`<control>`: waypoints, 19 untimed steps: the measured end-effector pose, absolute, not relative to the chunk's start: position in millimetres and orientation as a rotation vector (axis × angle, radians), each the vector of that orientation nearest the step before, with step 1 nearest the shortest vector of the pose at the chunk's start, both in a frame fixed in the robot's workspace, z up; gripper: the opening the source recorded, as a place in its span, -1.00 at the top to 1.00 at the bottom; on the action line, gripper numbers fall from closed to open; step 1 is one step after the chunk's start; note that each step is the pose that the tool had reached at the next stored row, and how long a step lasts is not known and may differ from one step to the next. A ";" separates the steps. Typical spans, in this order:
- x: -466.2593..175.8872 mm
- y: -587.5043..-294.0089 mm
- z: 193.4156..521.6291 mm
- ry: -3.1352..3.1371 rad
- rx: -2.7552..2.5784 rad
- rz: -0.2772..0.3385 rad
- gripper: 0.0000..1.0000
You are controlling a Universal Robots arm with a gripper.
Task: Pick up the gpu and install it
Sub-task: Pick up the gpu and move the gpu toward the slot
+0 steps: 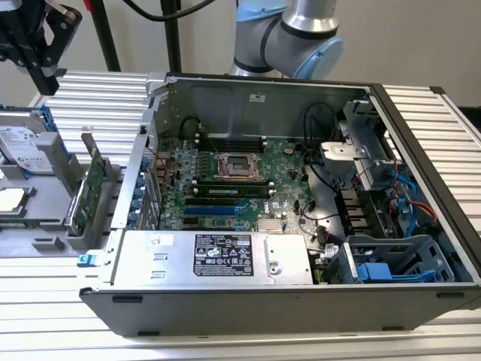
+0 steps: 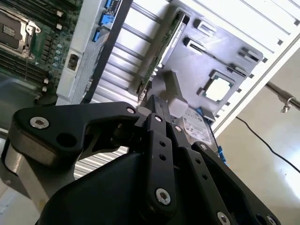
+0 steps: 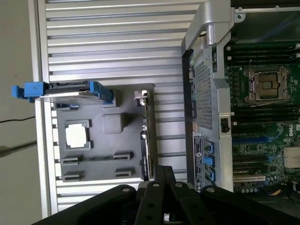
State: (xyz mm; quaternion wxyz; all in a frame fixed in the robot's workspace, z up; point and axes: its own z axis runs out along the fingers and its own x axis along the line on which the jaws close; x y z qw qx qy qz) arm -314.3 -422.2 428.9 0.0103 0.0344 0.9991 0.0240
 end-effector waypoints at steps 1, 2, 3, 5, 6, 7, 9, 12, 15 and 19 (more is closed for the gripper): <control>-315.2 -422.4 428.8 3.118 0.107 0.075 1.00; -316.1 -422.5 428.8 3.118 0.107 0.075 1.00; -316.9 -422.6 428.9 3.118 0.107 0.075 1.00; -318.7 -422.9 428.8 3.118 0.107 0.075 1.00; -319.5 -423.0 428.9 3.118 0.107 0.075 1.00; -320.3 -423.0 428.9 3.118 0.107 0.075 1.00; -321.1 -423.1 428.8 3.118 0.107 0.075 1.00; -321.8 -423.0 428.9 3.118 0.106 0.075 1.00; -321.9 -423.0 428.9 3.118 0.106 0.075 1.00; -322.0 -423.4 428.9 3.118 0.106 0.075 1.00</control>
